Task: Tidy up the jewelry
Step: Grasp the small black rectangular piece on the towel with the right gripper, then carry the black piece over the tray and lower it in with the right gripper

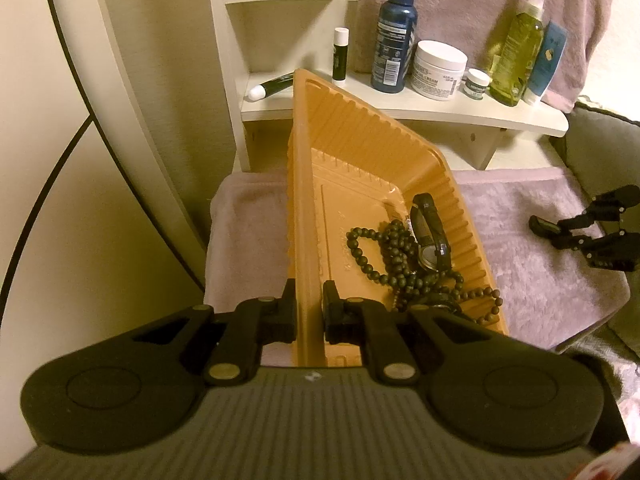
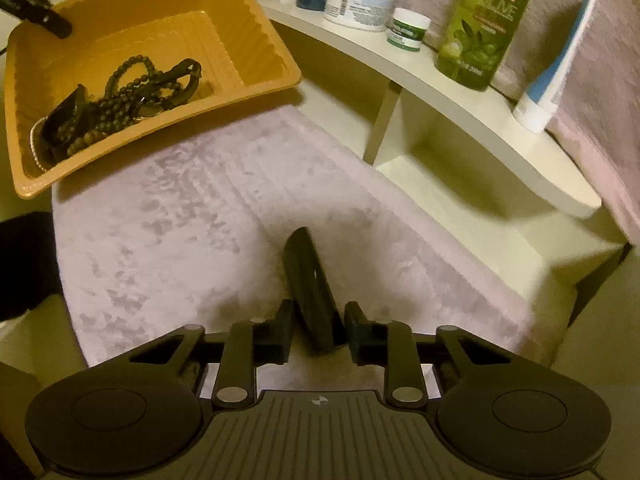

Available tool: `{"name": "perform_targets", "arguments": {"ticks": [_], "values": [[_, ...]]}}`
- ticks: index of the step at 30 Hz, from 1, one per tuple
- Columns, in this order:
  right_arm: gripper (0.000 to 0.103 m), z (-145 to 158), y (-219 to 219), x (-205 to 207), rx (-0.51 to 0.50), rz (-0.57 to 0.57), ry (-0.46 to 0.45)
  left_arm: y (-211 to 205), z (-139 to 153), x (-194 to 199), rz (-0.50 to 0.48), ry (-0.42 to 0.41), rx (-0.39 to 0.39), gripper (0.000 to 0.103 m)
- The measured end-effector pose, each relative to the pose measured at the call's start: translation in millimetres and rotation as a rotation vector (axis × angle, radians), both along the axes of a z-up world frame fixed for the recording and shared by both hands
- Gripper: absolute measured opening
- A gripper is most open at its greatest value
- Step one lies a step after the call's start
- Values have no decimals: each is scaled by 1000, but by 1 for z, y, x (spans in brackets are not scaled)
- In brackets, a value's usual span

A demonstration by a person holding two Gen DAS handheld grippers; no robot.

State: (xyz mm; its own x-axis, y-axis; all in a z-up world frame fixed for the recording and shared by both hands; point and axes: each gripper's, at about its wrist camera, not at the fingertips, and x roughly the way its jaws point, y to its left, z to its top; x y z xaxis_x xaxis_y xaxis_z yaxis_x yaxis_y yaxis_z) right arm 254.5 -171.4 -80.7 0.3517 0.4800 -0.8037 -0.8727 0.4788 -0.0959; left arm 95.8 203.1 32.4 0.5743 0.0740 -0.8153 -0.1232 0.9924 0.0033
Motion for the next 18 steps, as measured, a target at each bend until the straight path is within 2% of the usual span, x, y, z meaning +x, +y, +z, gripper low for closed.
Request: {"name": "perform_targets", "arguments": {"ticks": [5, 10, 18], "values": [[24, 4, -2, -12, 46, -113, 32, 1, -1, 0, -3, -1, -2, 10], [24, 10, 4, -33, 113, -180, 58, 3, -1, 0, -7, -1, -6, 10], [23, 41, 35, -75, 236, -271, 63, 3, 0, 1, -10, 6, -3, 10]]}}
